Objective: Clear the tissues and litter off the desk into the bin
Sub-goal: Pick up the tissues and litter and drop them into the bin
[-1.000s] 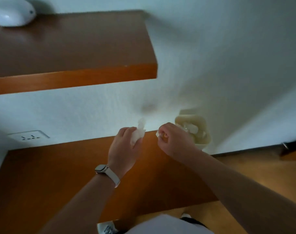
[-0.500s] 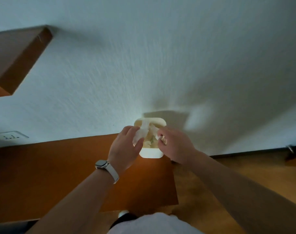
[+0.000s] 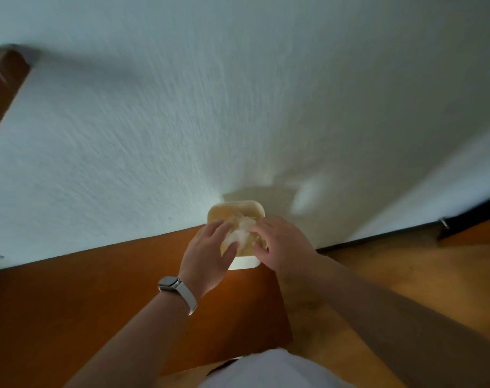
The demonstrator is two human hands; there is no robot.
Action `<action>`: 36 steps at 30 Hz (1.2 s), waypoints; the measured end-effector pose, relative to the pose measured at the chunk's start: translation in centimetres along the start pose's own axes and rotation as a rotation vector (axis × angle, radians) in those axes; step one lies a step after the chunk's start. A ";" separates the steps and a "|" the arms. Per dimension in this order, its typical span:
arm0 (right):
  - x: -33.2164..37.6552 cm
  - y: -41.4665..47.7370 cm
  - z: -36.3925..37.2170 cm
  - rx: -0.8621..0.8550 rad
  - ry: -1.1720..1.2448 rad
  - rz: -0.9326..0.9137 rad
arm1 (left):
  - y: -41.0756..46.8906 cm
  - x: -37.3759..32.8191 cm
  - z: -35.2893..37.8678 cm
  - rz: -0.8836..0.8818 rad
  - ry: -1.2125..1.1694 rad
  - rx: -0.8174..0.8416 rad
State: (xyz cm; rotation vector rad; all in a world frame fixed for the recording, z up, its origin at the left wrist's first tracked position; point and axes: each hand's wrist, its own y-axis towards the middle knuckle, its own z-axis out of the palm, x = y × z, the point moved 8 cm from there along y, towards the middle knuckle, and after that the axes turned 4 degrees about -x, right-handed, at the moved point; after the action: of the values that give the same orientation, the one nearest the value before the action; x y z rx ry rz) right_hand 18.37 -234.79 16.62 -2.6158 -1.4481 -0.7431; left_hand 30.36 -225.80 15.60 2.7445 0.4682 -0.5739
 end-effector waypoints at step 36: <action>1.5 0.4 0.7 0.152 -0.183 -0.148 | -1.8 7.5 2.7 -0.760 -0.766 -0.051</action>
State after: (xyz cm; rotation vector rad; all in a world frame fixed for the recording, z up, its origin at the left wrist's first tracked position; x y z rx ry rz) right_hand 19.67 -233.64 16.73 -2.5390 -1.6883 -0.3939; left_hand 35.32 -223.24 9.63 1.9770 1.2598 -1.6464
